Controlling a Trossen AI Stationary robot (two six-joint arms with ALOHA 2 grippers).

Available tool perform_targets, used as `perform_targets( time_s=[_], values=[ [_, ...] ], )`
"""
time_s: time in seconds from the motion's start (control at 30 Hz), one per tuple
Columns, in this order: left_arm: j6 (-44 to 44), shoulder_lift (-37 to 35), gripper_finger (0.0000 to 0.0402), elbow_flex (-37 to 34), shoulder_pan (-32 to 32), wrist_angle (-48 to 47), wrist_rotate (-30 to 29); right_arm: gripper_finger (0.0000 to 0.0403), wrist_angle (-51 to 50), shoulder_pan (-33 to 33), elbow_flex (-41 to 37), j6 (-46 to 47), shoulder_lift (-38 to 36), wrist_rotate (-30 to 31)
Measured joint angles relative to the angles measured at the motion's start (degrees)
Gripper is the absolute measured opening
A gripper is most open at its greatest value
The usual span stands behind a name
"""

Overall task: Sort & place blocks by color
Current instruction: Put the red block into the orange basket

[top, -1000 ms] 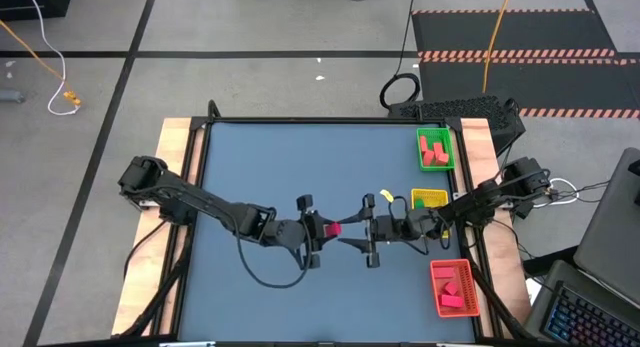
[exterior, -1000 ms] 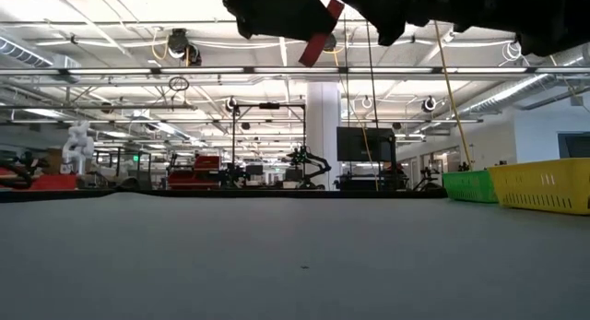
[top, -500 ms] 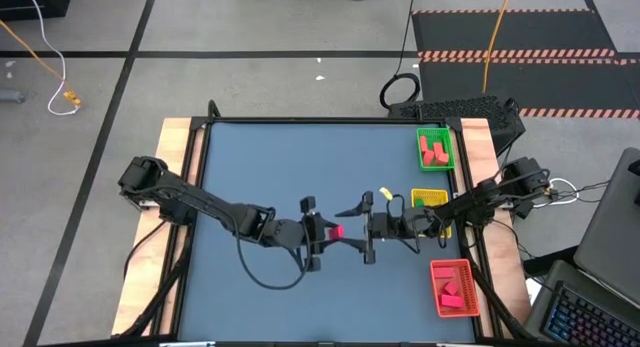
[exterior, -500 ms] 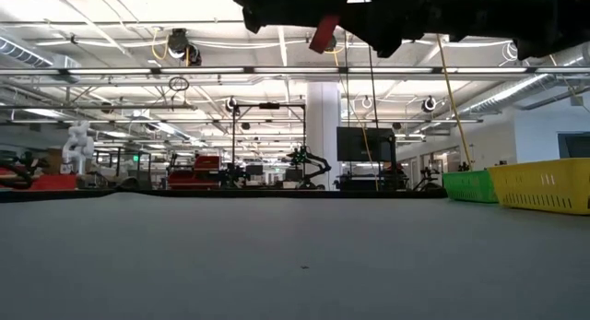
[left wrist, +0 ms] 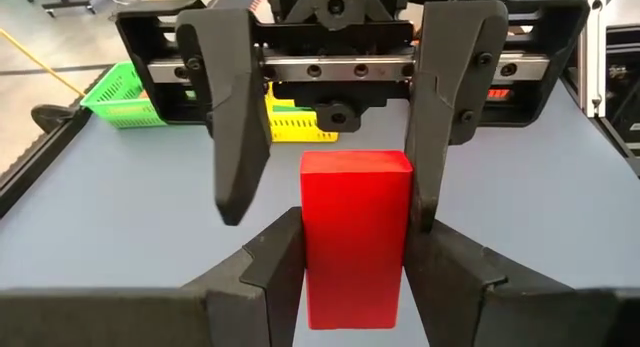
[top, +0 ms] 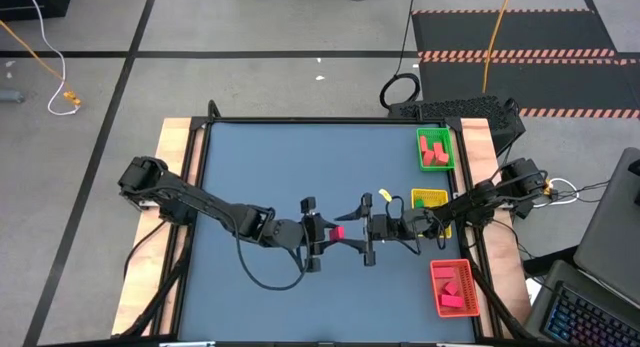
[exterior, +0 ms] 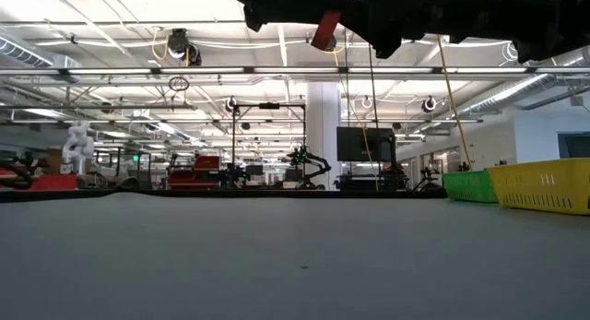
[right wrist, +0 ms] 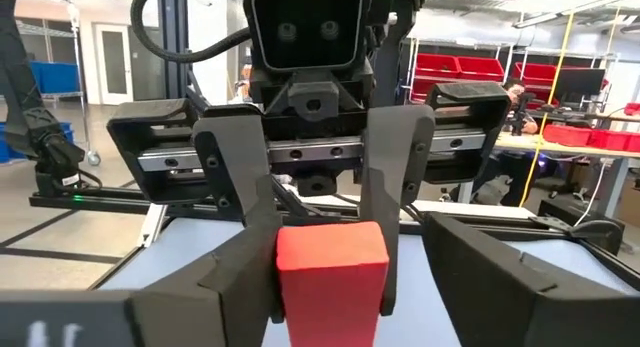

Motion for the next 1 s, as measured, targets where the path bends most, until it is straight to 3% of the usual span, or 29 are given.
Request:
perform_targets(
  time_s=[0.43,1.0],
  values=[
    [-0.6,0.0,0.0157,0.0,0.4,-0.2,0.0,0.0128,-0.6,0.0,0.0,-1.0,0.0,-1.1],
    [-3.4,-0.3,0.0160,0.1,1.4,-6.2,-2.2,0.0128,-4.3,-0.2,0.1,-0.9,0.0,-0.6]
  ],
)
